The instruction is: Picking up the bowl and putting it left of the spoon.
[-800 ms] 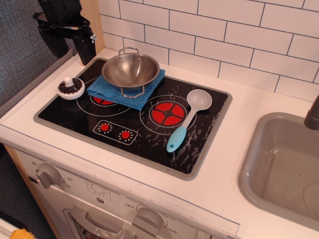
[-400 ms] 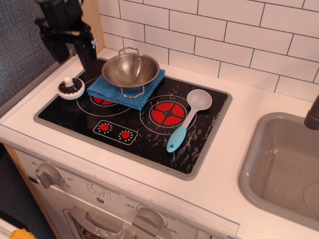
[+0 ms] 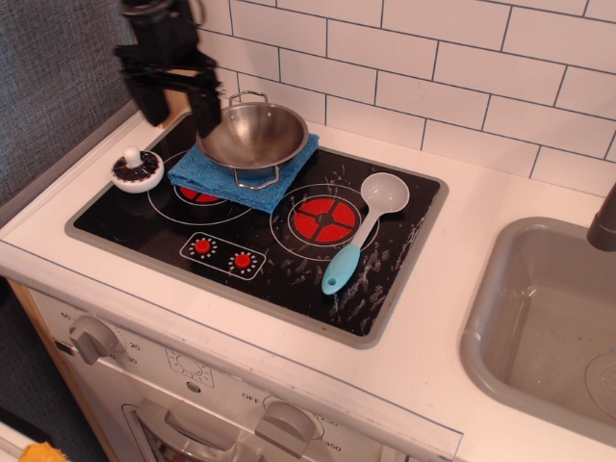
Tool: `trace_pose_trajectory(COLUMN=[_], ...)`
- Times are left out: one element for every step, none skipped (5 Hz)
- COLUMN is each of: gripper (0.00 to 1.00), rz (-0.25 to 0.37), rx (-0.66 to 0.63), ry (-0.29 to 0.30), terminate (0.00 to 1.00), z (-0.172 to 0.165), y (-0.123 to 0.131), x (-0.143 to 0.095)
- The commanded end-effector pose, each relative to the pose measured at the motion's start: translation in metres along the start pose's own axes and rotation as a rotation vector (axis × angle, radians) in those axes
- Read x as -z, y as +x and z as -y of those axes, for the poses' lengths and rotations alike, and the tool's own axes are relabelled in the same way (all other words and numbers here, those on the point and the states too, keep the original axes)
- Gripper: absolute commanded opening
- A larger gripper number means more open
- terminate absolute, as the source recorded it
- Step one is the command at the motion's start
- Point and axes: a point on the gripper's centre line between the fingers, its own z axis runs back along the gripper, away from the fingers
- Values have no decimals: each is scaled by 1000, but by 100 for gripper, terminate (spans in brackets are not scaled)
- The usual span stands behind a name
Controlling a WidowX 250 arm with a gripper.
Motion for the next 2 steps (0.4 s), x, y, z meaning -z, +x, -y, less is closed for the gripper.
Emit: trace_pose_trajectory(gripper=[0,0], rz=[35,31], rx=[29,29], ry=[16,29], terminate=[0,0], z=[5,5], y=[28,26], x=[1,2])
